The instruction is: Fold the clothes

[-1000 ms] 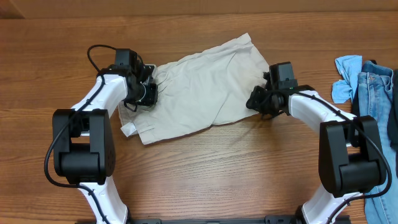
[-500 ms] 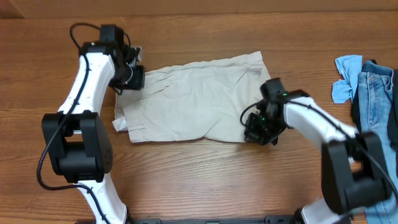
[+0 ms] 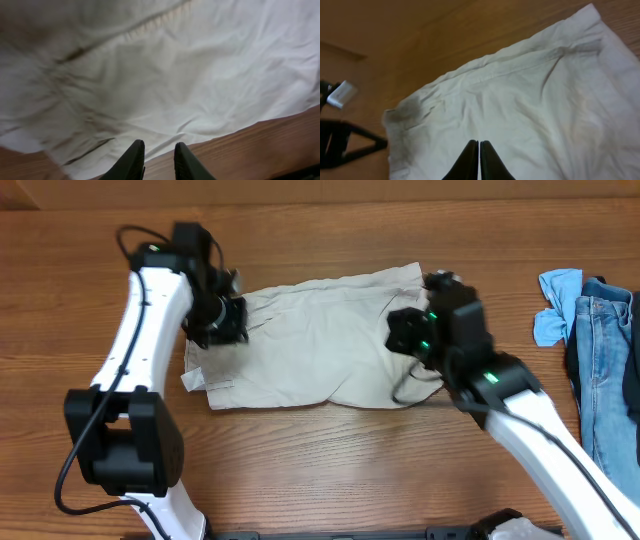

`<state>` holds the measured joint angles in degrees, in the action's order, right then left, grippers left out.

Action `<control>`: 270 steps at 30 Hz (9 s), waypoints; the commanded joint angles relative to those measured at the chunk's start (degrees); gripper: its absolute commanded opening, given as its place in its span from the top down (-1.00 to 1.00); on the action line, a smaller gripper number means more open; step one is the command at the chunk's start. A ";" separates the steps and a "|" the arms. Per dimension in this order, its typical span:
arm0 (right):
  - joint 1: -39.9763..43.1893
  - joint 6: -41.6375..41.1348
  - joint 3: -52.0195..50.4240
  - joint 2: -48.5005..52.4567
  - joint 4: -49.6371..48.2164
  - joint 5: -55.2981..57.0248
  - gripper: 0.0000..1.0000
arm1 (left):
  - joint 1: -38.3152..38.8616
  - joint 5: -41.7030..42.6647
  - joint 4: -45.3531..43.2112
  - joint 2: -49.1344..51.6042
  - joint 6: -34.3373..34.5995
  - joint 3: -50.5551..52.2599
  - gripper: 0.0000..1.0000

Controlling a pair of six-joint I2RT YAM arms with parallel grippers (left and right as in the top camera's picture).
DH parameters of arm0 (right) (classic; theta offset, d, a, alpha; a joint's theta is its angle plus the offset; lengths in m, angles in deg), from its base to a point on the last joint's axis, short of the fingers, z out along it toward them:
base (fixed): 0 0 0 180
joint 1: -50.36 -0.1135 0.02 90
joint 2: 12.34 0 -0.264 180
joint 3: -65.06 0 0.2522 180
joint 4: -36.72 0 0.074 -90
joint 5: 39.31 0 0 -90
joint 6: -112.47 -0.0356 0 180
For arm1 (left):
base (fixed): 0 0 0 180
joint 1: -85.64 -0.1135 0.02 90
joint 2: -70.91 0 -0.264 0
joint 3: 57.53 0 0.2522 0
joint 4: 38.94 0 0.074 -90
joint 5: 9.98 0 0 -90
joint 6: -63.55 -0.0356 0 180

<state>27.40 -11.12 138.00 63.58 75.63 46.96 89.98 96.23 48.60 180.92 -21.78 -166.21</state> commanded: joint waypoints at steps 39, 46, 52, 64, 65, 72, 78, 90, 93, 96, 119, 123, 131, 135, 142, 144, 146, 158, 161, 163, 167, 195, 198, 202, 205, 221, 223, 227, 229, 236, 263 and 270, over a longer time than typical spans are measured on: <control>28.92 16.59 31.32 42.42 6.32 -16.92 0.71 | -5.66 -31.52 -9.35 -0.76 7.50 21.62 0.50; 23.39 19.52 30.56 36.30 25.94 -24.04 0.75 | -9.25 -23.41 -9.35 -0.74 6.95 10.60 0.24; 13.88 19.10 22.32 36.50 25.38 -12.46 -0.37 | -7.96 -17.64 -9.20 -0.74 6.40 6.03 0.09; 13.25 20.61 17.70 40.24 10.78 -11.41 0.01 | -7.91 -17.64 -5.68 -0.74 5.38 6.05 0.11; 13.27 20.83 17.70 41.16 9.88 -13.29 0.08 | -7.91 -17.64 -5.46 -0.74 5.35 6.05 0.11; 13.38 21.46 17.79 41.24 7.76 -14.38 0.78 | -7.91 -17.84 -5.31 -0.74 4.28 6.05 0.10; 14.14 21.44 17.81 33.88 6.25 -14.29 0.92 | -7.91 -18.08 -6.36 -0.74 4.28 6.05 0.07; 17.09 19.85 17.77 36.26 4.17 -1.20 0.92 | -7.91 -18.05 -7.43 -0.74 4.31 6.05 -0.04; 17.09 19.85 17.77 40.41 2.16 -1.22 0.92 | -7.89 -18.03 -7.43 -0.74 4.31 6.21 -0.09; 17.09 17.99 17.77 42.69 1.70 -1.25 0.92 | -7.85 -17.46 -7.78 -0.63 2.56 7.74 -0.17; 16.63 19.54 21.42 33.53 9.92 -18.88 0.92 | -7.67 -16.76 -20.09 -0.63 -0.44 22.84 0.59; 14.82 16.22 21.40 38.62 8.50 -18.86 0.92 | -7.67 -16.74 -19.93 -0.63 -0.44 22.84 0.65; 14.29 7.32 21.42 49.20 -4.48 -16.85 0.92 | -7.67 -16.81 -18.23 -0.63 -1.33 22.86 0.68; 15.02 2.82 21.42 51.67 -16.22 -16.94 0.92 | -7.67 -17.03 -17.20 -0.63 -1.36 22.86 0.68; 16.17 5.60 22.14 50.73 -21.18 -21.81 0.87 | -7.69 -20.04 -15.65 -0.63 -2.16 22.82 0.60; 19.04 7.04 22.40 46.71 -20.11 -29.16 0.58 | -7.69 -19.87 -15.06 -0.66 -2.64 21.90 0.65; 21.88 7.02 22.40 41.92 -17.42 -34.34 0.50 | -7.69 -19.21 -13.99 -1.01 -2.82 19.56 0.69; 22.43 13.00 20.96 26.05 36.13 -22.29 -0.01 | -4.85 -8.85 -15.85 -4.74 -7.45 3.28 0.38; 19.34 13.03 17.73 26.05 37.70 -15.91 -0.23 | -3.61 -9.07 -16.13 -3.10 -8.13 3.32 0.33; 17.44 13.03 13.77 26.10 35.23 -12.39 -0.26 | -2.93 -8.57 -17.51 -1.75 -8.79 3.48 0.28; 16.55 12.59 5.33 26.10 27.65 -11.80 -0.22 | -1.11 -6.29 -21.46 1.99 -13.73 4.13 0.21; 16.59 24.81 2.69 26.08 26.34 -17.66 -0.18 | -4.28 -14.71 -28.81 18.97 -2.97 4.13 0.60; 16.59 27.89 2.69 26.08 26.01 -22.99 -0.19 | -4.26 -14.69 -28.79 18.97 -2.95 4.13 0.60; 16.59 27.58 2.69 26.08 25.20 -23.76 -0.02 | -4.26 -14.71 -28.79 18.97 -2.95 4.13 0.59; 16.59 25.40 2.64 26.10 24.13 -21.31 0.47 | -4.26 -14.71 -28.76 18.97 -2.97 4.13 0.58; 16.81 8.98 2.64 26.10 30.75 4.24 0.49 | -4.44 -14.73 -28.15 18.97 -2.91 4.13 0.60; 17.25 6.03 2.82 26.10 31.85 7.08 0.17 | -4.44 -14.73 -27.85 18.97 -2.93 4.11 0.54; 17.51 11.78 5.20 24.26 31.36 -0.87 0.31 | -4.42 -14.69 -27.23 18.97 -2.93 4.11 0.31; 17.44 16.35 5.99 21.42 28.79 -8.31 0.34 | -4.42 -14.69 -26.62 18.97 -2.95 4.11 0.23; 17.00 18.67 5.38 16.59 15.56 -23.63 0.90 | -4.42 -14.69 -25.81 18.97 -2.93 4.11 0.20; 19.15 4.83 13.09 35.15 30.08 7.63 0.46 | -5.60 -14.69 -19.87 18.45 -2.82 2.58 0.30; 20.09 17.62 16.85 28.85 33.05 -8.90 0.06 | -6.73 -12.09 -3.96 12.31 -1.62 -12.15 0.10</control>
<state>48.14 -0.28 152.36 97.48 108.72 46.44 84.49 84.29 40.53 196.73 -24.95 -170.95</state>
